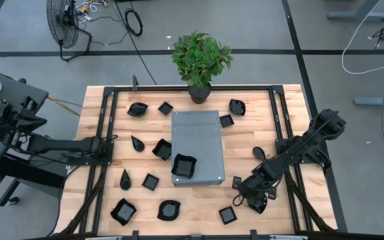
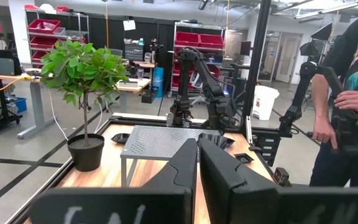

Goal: Pick & Place Mini shaped plates
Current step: Put the black bowl on the shelf

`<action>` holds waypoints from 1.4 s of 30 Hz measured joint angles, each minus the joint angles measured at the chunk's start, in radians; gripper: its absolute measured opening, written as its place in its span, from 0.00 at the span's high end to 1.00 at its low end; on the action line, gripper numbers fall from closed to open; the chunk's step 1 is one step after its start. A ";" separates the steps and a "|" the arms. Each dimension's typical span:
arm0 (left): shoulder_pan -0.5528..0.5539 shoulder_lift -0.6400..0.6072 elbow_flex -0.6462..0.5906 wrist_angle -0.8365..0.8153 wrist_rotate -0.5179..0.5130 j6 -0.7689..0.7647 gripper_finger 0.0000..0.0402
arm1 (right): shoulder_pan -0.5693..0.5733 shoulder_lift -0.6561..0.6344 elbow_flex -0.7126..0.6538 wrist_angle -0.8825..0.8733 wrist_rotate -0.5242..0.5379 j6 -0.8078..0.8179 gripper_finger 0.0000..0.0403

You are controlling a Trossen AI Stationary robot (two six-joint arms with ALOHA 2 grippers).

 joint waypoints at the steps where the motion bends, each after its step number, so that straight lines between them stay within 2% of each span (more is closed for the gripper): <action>1: 0.000 0.000 0.000 0.000 0.000 0.000 0.94 | -0.001 0.004 0.000 0.002 0.000 0.003 0.73; 8: 0.000 0.000 0.000 0.000 0.000 0.000 0.94 | -0.002 0.006 -0.001 0.001 0.000 0.025 0.75; 23: 0.000 0.000 0.000 0.000 0.000 0.000 0.94 | -0.002 0.005 0.000 0.001 -0.009 0.025 0.98; 42: 0.000 0.000 0.000 0.000 0.000 0.000 0.94 | -0.007 -0.100 0.000 -0.004 -0.021 0.011 1.00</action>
